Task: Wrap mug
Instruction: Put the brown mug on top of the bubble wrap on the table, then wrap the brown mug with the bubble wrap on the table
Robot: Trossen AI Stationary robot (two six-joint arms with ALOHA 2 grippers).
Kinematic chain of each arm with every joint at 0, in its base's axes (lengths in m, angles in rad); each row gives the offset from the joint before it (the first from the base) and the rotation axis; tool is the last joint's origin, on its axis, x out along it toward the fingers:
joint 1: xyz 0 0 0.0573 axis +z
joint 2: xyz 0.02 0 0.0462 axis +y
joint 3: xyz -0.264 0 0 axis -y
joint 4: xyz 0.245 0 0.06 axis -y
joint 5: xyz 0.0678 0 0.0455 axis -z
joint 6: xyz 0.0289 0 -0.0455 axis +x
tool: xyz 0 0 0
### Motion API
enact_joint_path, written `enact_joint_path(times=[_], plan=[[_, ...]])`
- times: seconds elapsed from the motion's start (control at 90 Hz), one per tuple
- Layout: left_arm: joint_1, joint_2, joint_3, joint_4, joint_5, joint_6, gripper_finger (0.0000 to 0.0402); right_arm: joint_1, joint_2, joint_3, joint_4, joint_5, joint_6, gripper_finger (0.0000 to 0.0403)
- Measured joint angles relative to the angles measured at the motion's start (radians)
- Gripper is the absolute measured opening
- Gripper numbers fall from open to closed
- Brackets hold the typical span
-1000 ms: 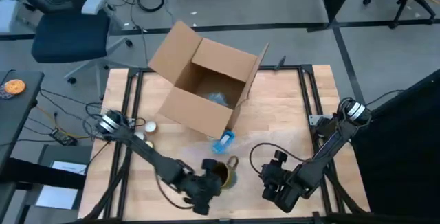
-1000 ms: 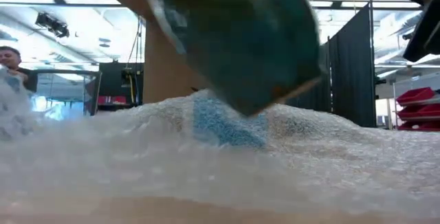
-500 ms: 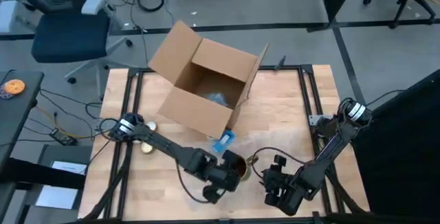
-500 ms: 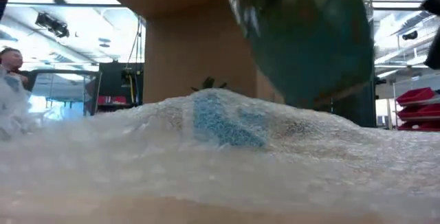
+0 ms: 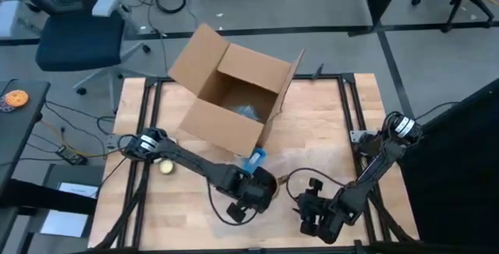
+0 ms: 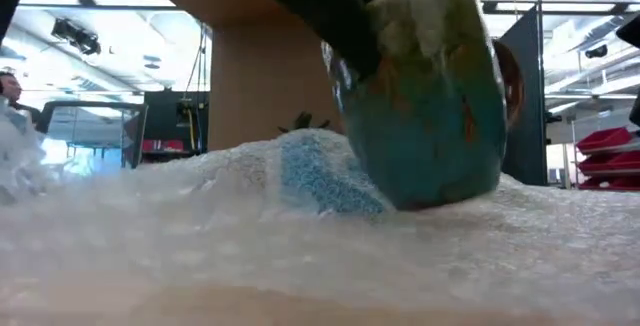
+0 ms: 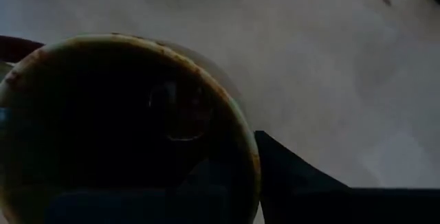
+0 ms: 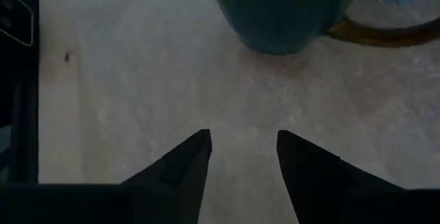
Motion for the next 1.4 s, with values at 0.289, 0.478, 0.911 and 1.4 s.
enact_joint_path(times=[0.289, 0.478, 0.911, 1.4], plan=[[0.001, 0.010, 0.000, 0.012, -0.008, 0.001, 0.0022, 0.000, 0.000, 0.000, 0.002, 0.001, -0.001, 0.0148], [0.001, 0.010, 0.001, 0.012, -0.007, -0.001, 0.0040, 0.000, 0.000, 0.000, 0.002, 0.005, -0.001, 0.0148], [-0.008, 0.012, 0.071, 0.006, -0.042, -0.010, 0.0093, -0.004, 0.000, 0.000, 0.002, 0.005, 0.000, 0.0148], [-0.098, 0.010, 0.303, -0.349, 0.093, -0.266, 0.0097, -0.005, -0.094, 0.125, -0.522, -0.173, 0.255, 0.0148]])
